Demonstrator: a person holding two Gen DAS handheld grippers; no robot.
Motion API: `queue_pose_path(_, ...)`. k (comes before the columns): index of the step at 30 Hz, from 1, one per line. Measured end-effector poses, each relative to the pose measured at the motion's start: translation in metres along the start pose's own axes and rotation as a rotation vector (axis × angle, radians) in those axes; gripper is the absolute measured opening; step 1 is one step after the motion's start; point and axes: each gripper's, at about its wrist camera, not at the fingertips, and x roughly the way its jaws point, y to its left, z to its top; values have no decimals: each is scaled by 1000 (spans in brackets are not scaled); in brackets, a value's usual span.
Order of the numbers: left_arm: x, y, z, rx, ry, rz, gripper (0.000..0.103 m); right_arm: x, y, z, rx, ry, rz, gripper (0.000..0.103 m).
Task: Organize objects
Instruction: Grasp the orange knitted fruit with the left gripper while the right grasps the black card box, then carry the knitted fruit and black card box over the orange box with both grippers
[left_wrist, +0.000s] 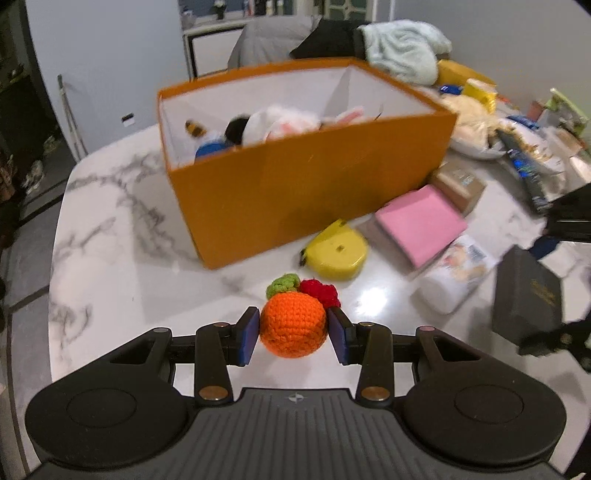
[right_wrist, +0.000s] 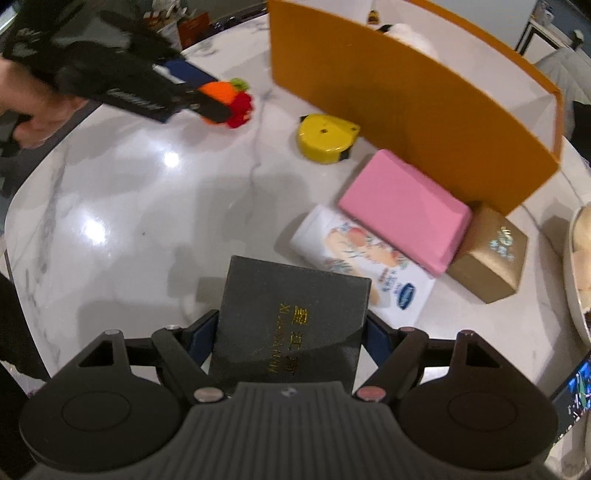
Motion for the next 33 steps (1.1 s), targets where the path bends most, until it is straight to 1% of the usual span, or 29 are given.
queue_pose_path(4, -17, -6, 9, -18, -35, -31, 47, -10, -9, 2, 23, -29, -5, 80)
queue_pose_path(9, -21, -19, 15, -8, -39, -45, 47, -26, -13, 5, 25, -57, -19, 80)
queue_pose_path(13, -33, -28, 31, 11, -79, -56, 47, -54, -21, 9, 40, -119, -17, 80)
queue_pose_path(16, -39, -33, 49, 30, -91, -47, 47, -76, -33, 18, 57, -170, -47, 80)
queue_pose_path(19, -43, -37, 69, 52, -112, -30, 47, -101, -47, 33, 85, -237, -85, 80)
queue_pose_path(23, -44, -36, 98, 46, -139, -17, 47, -116, -64, 59, 111, -296, -110, 80)
queue_pose_path(28, -38, -31, 128, 31, -168, 2, 47, -118, -83, 98, 129, -325, -146, 80)
queue_pose_path(33, -15, -22, 150, 5, -156, 33, 47, -107, -113, 129, 183, -328, -140, 80)
